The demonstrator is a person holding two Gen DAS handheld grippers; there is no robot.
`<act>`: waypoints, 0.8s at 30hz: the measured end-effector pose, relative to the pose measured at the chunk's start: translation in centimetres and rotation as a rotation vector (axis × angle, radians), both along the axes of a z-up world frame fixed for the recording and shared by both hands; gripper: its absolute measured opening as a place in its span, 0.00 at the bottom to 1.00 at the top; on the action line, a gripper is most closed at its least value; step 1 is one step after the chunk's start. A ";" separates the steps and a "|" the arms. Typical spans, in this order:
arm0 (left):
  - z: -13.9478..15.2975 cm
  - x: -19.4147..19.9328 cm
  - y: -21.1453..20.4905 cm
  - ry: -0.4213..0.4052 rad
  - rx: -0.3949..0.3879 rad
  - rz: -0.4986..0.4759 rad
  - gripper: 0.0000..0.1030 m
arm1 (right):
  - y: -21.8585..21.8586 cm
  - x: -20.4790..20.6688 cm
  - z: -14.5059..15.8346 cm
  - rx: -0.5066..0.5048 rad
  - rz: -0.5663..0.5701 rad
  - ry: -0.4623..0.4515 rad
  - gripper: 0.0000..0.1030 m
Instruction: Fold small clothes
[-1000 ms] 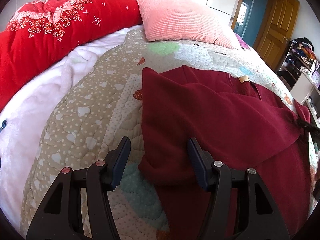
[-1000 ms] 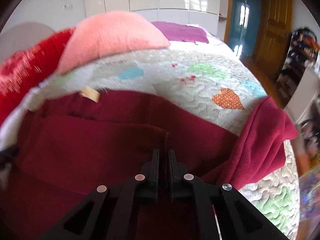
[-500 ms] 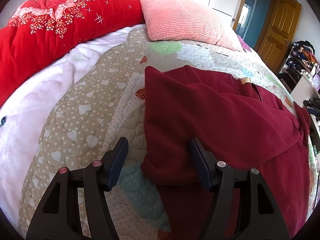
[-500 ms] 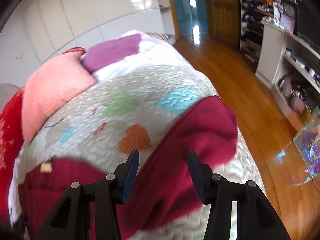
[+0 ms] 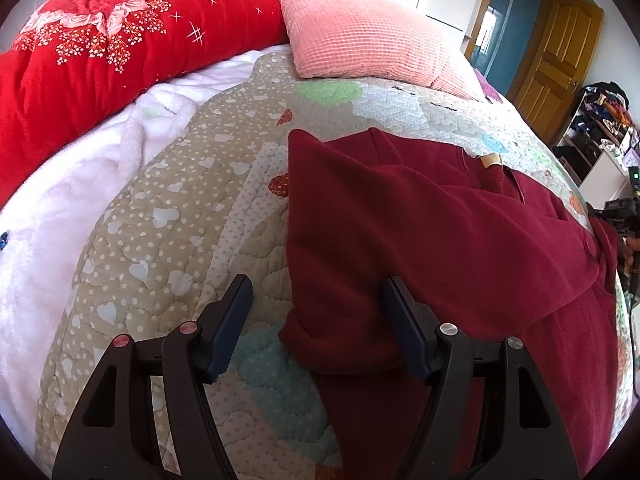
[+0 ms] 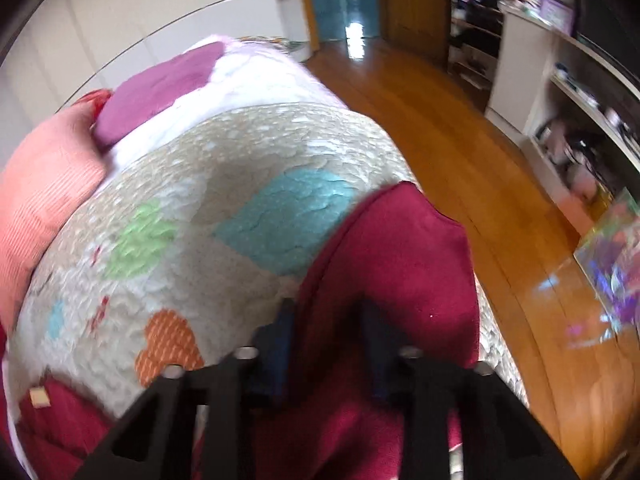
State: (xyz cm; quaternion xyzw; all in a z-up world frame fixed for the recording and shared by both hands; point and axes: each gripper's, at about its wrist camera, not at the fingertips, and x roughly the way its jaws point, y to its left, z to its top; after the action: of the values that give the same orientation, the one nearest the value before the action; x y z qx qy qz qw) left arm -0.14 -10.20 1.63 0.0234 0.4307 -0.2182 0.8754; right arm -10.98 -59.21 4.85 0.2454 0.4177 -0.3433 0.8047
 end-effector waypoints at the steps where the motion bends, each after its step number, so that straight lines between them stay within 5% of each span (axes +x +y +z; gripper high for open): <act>1: 0.1 -0.1 0.1 -0.004 -0.005 0.002 0.67 | 0.3 -0.2 0.5 0.002 0.024 -0.013 0.08; 6: 2.3 -1.0 1.3 -0.100 -0.064 0.029 0.67 | 3.9 -2.1 5.8 -0.002 0.158 -0.191 0.07; 13: 4.3 -1.7 2.9 -0.122 -0.272 -0.004 0.67 | 18.4 -1.6 13.6 0.013 0.623 -0.459 0.07; 17: 4.0 -1.1 3.2 -0.066 -0.344 -0.002 0.67 | 28.1 0.4 10.2 0.064 0.867 -0.469 0.07; 21: 3.8 -0.5 3.9 -0.006 -0.425 0.015 0.67 | 35.1 3.9 1.6 0.135 1.012 -0.134 0.08; 24: 4.1 -0.7 3.9 -0.018 -0.430 0.018 0.67 | 35.8 2.8 -0.9 0.172 0.992 -0.127 0.14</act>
State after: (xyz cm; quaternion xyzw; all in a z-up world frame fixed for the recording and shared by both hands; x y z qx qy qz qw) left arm -0.80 -6.28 5.72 -0.1657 0.3668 -0.2971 0.8659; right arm -8.16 -23.38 3.98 0.1031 0.4609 0.1314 0.8716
